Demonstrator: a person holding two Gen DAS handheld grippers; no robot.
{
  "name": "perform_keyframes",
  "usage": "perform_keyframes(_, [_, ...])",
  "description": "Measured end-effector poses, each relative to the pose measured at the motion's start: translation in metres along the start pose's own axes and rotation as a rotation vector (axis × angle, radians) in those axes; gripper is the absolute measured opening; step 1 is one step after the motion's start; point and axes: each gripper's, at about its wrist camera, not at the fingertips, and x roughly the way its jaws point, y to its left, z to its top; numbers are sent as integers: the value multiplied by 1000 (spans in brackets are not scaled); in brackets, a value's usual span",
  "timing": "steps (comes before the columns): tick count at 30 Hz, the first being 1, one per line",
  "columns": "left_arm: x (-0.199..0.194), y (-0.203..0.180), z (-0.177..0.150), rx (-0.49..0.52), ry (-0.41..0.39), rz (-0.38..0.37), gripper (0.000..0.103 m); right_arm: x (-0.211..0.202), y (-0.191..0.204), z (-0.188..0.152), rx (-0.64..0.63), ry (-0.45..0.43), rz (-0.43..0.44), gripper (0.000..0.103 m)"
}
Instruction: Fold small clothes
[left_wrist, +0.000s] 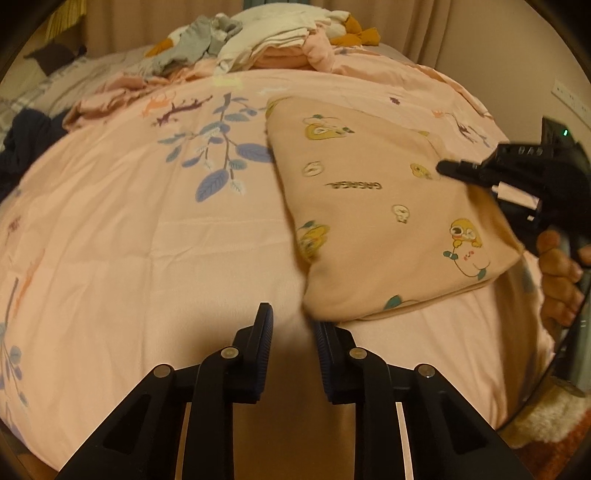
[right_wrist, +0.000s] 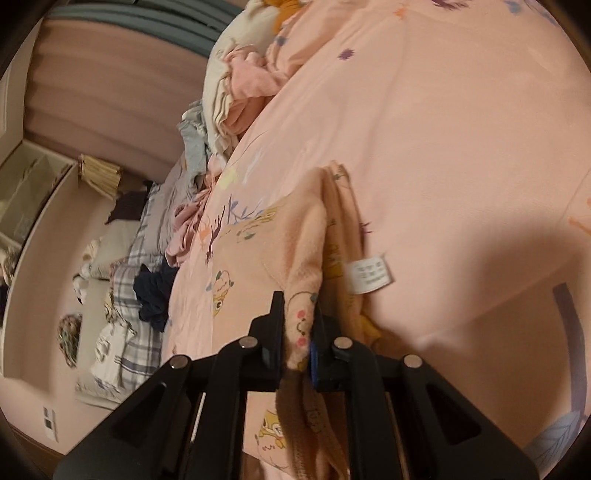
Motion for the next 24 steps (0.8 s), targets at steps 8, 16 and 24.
perform_keyframes(8, [-26,9,9,-14,23,-69,23,-19,12,2,-73,22,-154,19])
perform_keyframes(16, [-50,-1,27,22,-152,-112,23,-40,38,-17,-228,14,56,20])
perform_keyframes(24, [19,-4,21,-11,37,-155,23,2,3,-20,-176,147,-190,0])
